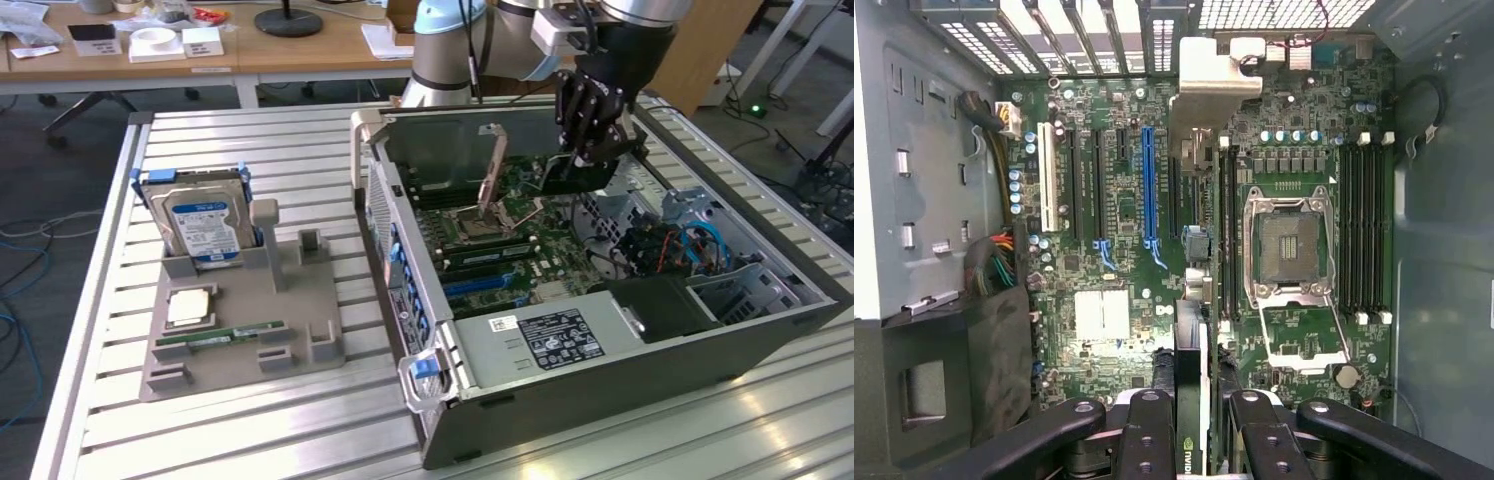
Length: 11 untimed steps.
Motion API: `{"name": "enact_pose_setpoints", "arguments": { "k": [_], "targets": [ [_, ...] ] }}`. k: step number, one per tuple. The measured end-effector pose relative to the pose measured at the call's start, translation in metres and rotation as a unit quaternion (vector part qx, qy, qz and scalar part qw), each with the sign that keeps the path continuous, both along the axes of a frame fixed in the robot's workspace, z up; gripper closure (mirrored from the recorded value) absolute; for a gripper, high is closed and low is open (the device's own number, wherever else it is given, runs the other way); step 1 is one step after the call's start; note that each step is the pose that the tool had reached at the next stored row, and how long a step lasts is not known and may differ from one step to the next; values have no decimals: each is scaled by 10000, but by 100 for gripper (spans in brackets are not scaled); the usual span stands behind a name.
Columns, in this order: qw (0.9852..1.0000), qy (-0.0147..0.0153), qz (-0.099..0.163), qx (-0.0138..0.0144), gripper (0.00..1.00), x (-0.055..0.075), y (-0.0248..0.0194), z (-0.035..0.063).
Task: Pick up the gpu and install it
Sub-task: 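Insert the gpu into the slot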
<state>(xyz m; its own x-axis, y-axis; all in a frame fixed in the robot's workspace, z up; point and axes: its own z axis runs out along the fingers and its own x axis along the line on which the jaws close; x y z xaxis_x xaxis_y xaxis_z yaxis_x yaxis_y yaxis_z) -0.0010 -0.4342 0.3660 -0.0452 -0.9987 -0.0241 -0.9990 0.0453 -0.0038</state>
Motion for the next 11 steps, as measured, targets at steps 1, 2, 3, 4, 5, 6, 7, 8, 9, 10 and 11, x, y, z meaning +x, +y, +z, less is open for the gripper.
{"name": "enact_pose_setpoints", "arguments": {
  "k": [1,2,3,4,5,6,7,8,9,10,11],
  "targets": [
    [10000,0,0,1,74,-1,0,-1],
    [10000,-1,-1,0,74,-4,0,-1],
    [10000,0,-1,0,74,-8,0,-2],
    [10000,0,0,0,74,-11,0,-2],
    [10000,-1,0,1,74,-15,0,-4],
    [10000,0,0,0,74,-19,0,-4],
    [10000,0,0,0,74,-22,0,-5],
    [10000,0,0,0,74,-26,0,-6],
    [10000,0,0,0,74,-28,0,-7],
    [10000,0,0,0,74,-33,0,-9],
    [10000,0,0,1,74,-36,0,-11]
  ]
}}
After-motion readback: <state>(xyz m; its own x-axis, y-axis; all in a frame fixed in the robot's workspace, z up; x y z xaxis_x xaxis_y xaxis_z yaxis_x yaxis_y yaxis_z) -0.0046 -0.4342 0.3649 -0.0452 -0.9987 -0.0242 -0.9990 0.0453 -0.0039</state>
